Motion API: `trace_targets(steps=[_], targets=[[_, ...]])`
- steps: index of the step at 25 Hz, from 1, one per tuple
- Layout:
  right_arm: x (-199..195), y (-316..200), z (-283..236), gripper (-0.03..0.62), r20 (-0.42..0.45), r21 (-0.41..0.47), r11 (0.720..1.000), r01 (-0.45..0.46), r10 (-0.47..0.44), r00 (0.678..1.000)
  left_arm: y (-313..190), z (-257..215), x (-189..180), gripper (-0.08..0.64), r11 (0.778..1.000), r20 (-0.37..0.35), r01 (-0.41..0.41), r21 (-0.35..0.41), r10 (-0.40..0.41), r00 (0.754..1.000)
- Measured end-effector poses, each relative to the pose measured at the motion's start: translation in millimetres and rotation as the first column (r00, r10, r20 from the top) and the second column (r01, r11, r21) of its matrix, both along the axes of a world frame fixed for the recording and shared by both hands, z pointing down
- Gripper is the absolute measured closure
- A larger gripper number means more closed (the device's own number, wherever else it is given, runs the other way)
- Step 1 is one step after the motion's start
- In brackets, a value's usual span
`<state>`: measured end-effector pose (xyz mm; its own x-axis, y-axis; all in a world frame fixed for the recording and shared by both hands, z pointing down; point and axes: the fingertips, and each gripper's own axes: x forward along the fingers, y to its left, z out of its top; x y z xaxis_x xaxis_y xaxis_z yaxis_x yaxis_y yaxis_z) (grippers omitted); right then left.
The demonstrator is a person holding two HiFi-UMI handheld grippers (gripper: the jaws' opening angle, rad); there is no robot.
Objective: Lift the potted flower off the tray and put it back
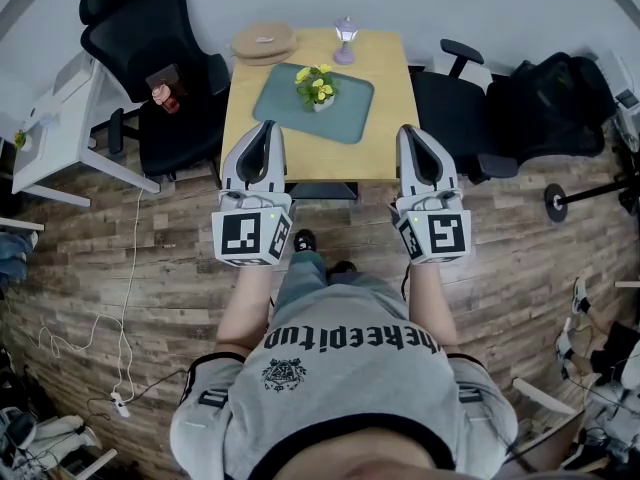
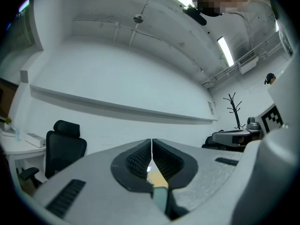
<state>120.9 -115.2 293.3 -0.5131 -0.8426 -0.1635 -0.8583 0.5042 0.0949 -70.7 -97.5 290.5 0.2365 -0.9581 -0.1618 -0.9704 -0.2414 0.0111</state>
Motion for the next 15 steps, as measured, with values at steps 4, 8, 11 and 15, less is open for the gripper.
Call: trace_targets(steps=[4,8,11,15], targets=[[2.5,2.8,-1.7,0.589,0.003,0.002,1.0,0.003,-0.003,1.0,3.6,-0.3,2.7,0.555,1.0,0.0,0.003,0.001,-0.003,1.0],[1.8,4.9,-3.0,0.589,0.005,0.004,1.0,0.009,-0.009,1.0,6.1,-1.3,2.6,0.554,1.0,0.001,0.006,0.001,-0.006,1.0],[2.6,6.7,-2.7,0.589,0.006,0.005,1.0,0.012,-0.012,1.0,8.0,-1.2,2.7,0.555,1.0,0.003,0.011,0.001,-0.011,1.0],[5.5,5.6,-0.9,0.589,0.008,0.002,1.0,0.011,-0.011,1.0,6.9,0.4,4.5,0.554,1.0,0.002,0.016,-0.003,-0.016,1.0]])
